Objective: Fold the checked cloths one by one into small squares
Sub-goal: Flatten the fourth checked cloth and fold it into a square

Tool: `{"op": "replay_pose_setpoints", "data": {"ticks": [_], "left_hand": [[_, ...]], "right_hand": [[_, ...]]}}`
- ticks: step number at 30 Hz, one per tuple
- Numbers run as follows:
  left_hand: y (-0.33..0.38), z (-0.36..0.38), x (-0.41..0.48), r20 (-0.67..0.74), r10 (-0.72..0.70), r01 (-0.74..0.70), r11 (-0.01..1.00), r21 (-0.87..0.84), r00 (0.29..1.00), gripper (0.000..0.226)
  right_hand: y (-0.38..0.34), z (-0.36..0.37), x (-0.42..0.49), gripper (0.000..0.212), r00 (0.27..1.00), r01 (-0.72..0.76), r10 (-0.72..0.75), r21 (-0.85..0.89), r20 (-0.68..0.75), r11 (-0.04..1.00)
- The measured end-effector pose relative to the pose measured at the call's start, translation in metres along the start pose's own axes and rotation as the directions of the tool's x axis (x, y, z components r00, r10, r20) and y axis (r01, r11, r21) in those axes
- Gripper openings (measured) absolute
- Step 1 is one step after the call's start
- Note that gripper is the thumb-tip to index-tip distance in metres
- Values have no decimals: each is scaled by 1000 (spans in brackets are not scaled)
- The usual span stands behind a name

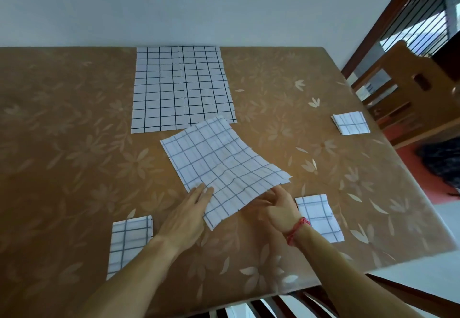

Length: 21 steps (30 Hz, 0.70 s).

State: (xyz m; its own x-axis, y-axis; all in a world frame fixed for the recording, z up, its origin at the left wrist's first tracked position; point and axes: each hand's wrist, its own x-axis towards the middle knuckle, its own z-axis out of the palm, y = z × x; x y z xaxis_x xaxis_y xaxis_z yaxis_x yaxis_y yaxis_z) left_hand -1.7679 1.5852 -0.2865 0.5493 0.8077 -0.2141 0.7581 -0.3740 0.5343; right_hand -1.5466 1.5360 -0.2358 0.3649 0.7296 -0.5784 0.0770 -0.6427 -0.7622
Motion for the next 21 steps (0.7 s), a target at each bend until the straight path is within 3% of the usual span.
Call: {"op": "replay_pose_setpoints", "data": {"ticks": [2,4,7,8,10,11,12,13,14,15,16,18,20,21], "left_hand": [[-4,-3,-8,6,30,-30,1000,-6,1000,82],[-7,-5,-15,7,60,-59,998,-5,998,80],[-10,-8,-29,38,87,-87,996,-8,995,81],[-11,-9,-33,56,89,-89,996,-5,995,82],[-13,-13,-43,85,80,-81,997,4,993,84],[-13,-16,-47,93,67,-68,998,6,993,84],[-13,-18,-51,95,55,-56,998,7,994,83],[-13,-20,-55,96,49,-50,999,12,994,80],[-13,-22,-58,97,44,-46,999,19,994,77],[-14,-24,-60,100,39,-42,999,24,994,74],[-14,-25,-61,105,32,-35,999,24,994,72],[-16,-25,-61,121,12,-15,1000,21,993,67],[-20,-25,-60,122,-7,5,1000,20,993,57],[-22,-26,-59,116,-12,10,1000,15,993,51]], "right_hand": [[2,-8,-7,24,997,-29,23,-75,-74,997],[1,-17,-19,24,978,-208,204,-208,-43,956],[17,-29,-26,45,962,-138,251,-605,105,784],[18,-27,-22,44,964,-173,257,-565,73,807],[13,-23,-12,36,982,-191,185,-195,-48,962],[2,-18,-20,32,992,-115,102,-202,-73,973],[-7,-17,-26,30,994,73,-92,-262,-62,962],[-8,-13,-24,28,986,122,-147,-262,-80,957],[-7,-12,-18,25,982,190,-189,-285,32,940],[0,-14,-2,21,971,237,-234,-344,52,908],[8,-15,19,20,988,155,-144,-387,56,909],[2,-19,23,40,994,34,20,-485,105,874],[8,-20,21,39,975,175,-93,-442,202,880],[4,-14,19,26,967,253,-213,-497,137,830]]}}
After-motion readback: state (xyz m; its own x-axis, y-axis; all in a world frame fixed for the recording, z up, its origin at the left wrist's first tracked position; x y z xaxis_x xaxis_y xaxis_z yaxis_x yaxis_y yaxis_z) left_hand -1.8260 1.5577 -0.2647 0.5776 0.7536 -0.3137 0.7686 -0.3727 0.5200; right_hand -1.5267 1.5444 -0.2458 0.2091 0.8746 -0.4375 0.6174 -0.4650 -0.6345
